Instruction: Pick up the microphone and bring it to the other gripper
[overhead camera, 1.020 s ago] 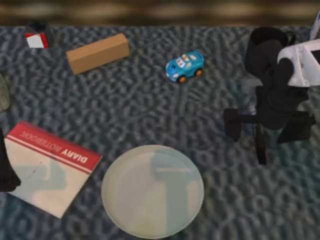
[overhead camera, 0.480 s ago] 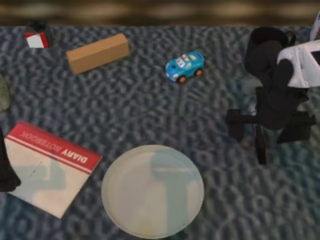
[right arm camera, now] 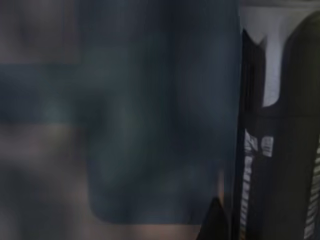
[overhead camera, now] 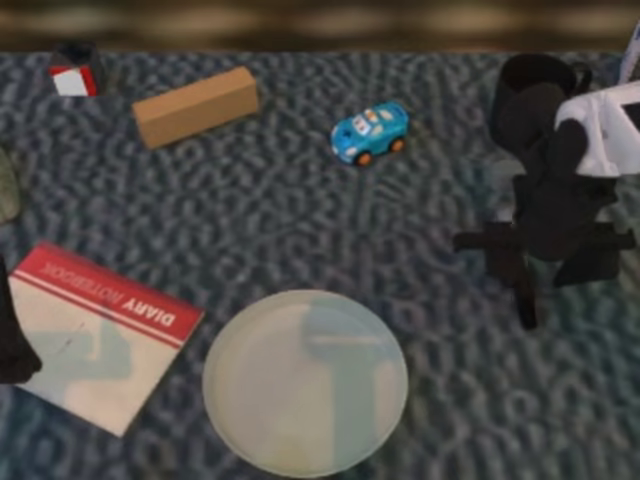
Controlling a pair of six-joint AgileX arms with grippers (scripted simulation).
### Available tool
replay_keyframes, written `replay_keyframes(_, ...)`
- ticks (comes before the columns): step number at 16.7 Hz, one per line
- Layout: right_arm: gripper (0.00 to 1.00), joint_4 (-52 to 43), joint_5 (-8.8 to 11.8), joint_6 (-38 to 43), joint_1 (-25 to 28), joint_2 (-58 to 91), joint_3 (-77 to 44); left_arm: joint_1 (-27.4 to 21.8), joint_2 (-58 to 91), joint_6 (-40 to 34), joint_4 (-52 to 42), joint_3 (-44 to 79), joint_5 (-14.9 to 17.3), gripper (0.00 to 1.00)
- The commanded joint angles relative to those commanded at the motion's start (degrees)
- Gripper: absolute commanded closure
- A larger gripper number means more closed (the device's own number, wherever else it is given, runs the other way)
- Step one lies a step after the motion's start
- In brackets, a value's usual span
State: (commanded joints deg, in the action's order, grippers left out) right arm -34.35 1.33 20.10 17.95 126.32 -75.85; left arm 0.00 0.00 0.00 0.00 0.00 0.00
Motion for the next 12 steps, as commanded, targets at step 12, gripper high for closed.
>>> replay_keyframes(12,1.00,-2.1,-3.4,-1.9,-0.4,-3.8,-0.2,0.0,0.0,0.0,0.0,0.0,0.0,0.00)
